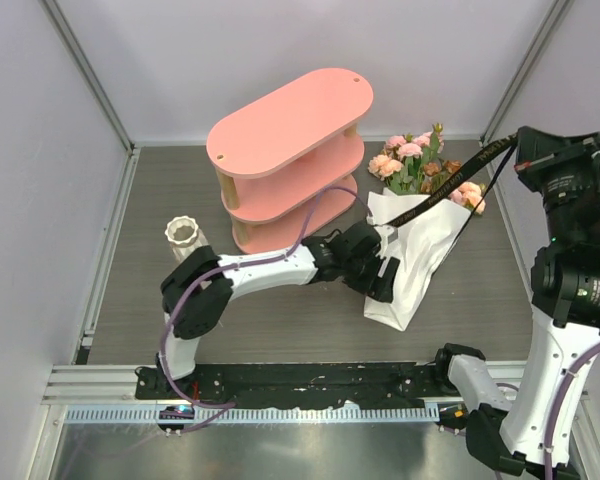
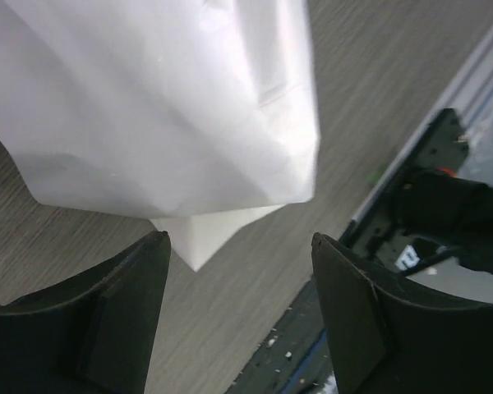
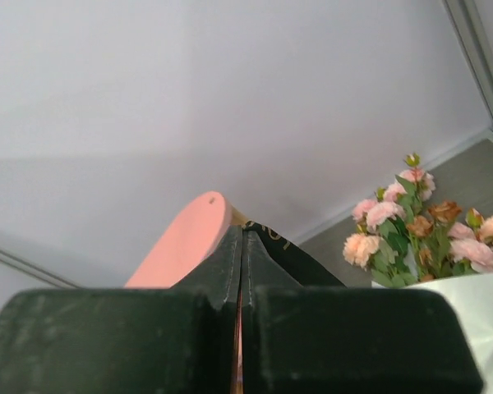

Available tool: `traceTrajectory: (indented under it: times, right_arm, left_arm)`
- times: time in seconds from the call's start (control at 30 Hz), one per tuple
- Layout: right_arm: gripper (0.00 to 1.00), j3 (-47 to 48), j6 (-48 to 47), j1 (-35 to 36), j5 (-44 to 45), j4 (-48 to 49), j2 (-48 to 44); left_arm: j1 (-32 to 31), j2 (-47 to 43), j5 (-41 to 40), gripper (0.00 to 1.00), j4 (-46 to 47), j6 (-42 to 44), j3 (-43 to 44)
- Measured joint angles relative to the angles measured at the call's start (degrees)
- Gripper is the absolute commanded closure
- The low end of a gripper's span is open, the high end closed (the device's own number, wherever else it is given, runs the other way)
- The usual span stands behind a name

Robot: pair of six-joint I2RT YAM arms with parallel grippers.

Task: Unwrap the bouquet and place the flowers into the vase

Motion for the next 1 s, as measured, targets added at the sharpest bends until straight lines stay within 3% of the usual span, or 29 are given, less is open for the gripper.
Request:
traceTrajectory:
  times: [0.2,0.3,0.53,0.67,0.77,0.87,1.0]
  right_arm:
    - [0.99,14.47,0.72,0.00,-4.70,-1.38,6.73]
    - [0.99,23.34,3.91,-0.02,-11.19,-0.90,12.22]
    - [0.99,29.40,17.18,4.52,-22.23,10.64,20.11]
    - [0.99,38.64,20.33,17.79,-22.58,12.98,28.76]
    - [0.99,47.84,18.18,34.84,-19.28,11.76,37.31]
    - [0.99,48.00,15.58,48.96,-16.41,10.64,41.92]
    - [0.99,47.06,13.22,61.51,-12.55,10.75,47.19]
  left_arm:
    - [1.18,-11.80,1.01,0.22,1.42,-0.87,-1.29]
    - [2.40,-18.58,0.26,0.18,1.70,-0.90,-3.15]
    - [4.35,-33.68,-7.61,0.14,-1.20,1.92,-5.99]
    - [4.52,-40.74,-12.57,0.14,-1.79,3.54,-7.21]
    - [4.52,-45.79,-16.83,0.15,-3.08,3.93,-9.07]
    - [4.52,-50.38,-20.61,0.16,-4.79,3.96,-11.30]
    - [4.52,-58.47,-25.81,0.16,-10.12,5.16,-12.31]
